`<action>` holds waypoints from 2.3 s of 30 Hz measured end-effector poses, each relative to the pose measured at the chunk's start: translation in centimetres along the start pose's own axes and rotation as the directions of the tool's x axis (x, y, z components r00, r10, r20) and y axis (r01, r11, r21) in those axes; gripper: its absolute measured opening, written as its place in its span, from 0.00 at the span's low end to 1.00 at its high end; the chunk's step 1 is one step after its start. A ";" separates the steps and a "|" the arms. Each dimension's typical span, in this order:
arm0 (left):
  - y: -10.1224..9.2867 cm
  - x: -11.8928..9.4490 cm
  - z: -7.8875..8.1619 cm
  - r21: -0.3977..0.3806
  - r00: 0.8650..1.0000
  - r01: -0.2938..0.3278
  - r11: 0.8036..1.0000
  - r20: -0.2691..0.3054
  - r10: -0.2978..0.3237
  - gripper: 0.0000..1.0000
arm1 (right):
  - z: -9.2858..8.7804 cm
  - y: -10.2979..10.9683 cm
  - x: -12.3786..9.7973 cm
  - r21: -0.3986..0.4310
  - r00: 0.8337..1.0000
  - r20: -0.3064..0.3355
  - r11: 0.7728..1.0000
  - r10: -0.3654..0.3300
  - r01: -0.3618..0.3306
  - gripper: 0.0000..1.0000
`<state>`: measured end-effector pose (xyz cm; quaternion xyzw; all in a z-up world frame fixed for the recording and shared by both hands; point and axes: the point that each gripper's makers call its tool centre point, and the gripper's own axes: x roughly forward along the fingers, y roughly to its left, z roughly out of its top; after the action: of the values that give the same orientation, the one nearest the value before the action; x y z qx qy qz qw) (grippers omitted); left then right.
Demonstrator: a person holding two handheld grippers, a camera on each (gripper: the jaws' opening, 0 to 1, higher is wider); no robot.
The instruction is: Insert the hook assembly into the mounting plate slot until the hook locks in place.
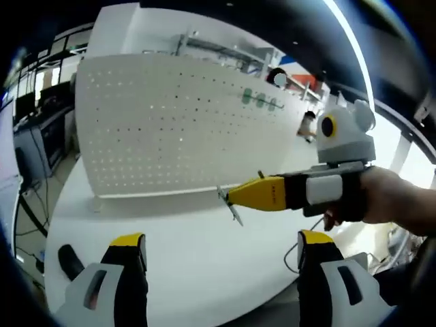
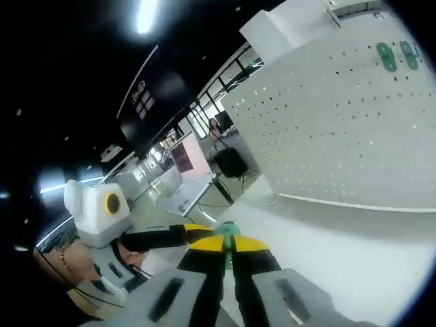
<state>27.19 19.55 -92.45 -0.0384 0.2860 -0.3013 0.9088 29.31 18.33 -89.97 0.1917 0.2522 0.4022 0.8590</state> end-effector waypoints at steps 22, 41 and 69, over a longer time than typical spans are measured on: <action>0.7 -1.8 0.7 -0.212 0.997 0.020 0.977 0.081 -0.002 0.34 | 0.4 3.2 -0.3 -0.036 0.997 0.082 0.999 0.006 -0.003 0.00; -1.1 -1.5 0.3 -0.177 0.995 0.080 0.981 0.065 -0.070 0.04 | -0.4 3.8 -0.7 -0.062 0.992 0.128 0.998 -0.023 0.032 0.00; 0.3 -2.5 0.7 -0.044 0.999 -0.010 0.999 0.046 0.012 0.01 | 2.3 4.5 -2.6 -0.023 0.990 0.135 0.999 0.036 -0.034 0.12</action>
<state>26.11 21.12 -90.67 -0.0639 0.2718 -0.2891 0.9157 26.56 18.72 -85.02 0.2142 0.1856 0.4058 0.8689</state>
